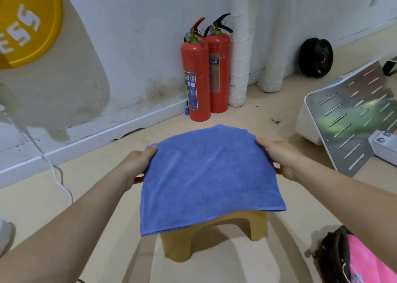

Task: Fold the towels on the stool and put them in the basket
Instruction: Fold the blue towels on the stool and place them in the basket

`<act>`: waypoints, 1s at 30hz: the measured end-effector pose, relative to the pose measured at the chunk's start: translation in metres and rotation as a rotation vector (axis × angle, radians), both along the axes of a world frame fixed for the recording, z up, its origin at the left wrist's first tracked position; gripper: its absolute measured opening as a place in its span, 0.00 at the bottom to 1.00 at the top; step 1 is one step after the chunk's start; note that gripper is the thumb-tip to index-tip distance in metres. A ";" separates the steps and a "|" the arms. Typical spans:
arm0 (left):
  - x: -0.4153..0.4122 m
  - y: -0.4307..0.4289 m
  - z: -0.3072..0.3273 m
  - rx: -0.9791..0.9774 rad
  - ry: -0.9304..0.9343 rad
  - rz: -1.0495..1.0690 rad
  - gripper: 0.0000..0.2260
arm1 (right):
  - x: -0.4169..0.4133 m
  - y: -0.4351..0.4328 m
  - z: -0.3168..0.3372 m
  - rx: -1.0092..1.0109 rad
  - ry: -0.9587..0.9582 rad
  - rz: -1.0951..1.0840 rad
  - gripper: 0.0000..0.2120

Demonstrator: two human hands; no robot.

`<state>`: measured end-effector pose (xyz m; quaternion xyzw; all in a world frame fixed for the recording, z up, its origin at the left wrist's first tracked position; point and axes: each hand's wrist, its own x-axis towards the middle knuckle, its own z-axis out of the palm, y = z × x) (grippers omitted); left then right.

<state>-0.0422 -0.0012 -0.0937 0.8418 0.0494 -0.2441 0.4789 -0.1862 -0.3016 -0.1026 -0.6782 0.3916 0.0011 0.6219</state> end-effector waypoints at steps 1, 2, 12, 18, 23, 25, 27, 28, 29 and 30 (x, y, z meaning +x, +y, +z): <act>0.003 -0.003 -0.002 -0.066 -0.029 0.046 0.12 | 0.004 0.000 0.000 0.012 -0.021 -0.014 0.11; 0.007 -0.006 -0.003 -0.123 -0.058 0.086 0.08 | 0.008 -0.001 0.001 0.023 -0.034 -0.020 0.10; 0.037 -0.020 -0.009 -0.424 -0.080 0.228 0.10 | 0.050 -0.012 0.003 0.135 -0.120 -0.134 0.03; 0.041 -0.005 0.000 -0.733 0.162 0.141 0.15 | 0.054 -0.024 0.016 0.455 -0.360 -0.043 0.04; 0.038 -0.007 0.005 -0.426 0.182 0.038 0.13 | 0.051 -0.025 0.030 0.470 -0.298 0.087 0.22; 0.037 -0.013 0.001 -0.222 0.016 0.027 0.13 | 0.054 -0.022 0.032 0.370 -0.232 0.166 0.21; 0.036 -0.016 0.001 -0.174 -0.091 0.085 0.08 | 0.056 -0.021 0.031 0.254 -0.187 0.182 0.23; 0.036 -0.017 0.002 -0.190 -0.117 0.112 0.06 | 0.056 -0.020 0.030 0.203 -0.175 0.187 0.25; 0.035 -0.018 0.004 -0.214 -0.142 0.136 0.05 | 0.056 -0.019 0.030 0.157 -0.168 0.191 0.26; 0.034 -0.018 0.007 -0.241 -0.169 0.152 0.06 | 0.055 -0.018 0.030 0.111 -0.162 0.189 0.26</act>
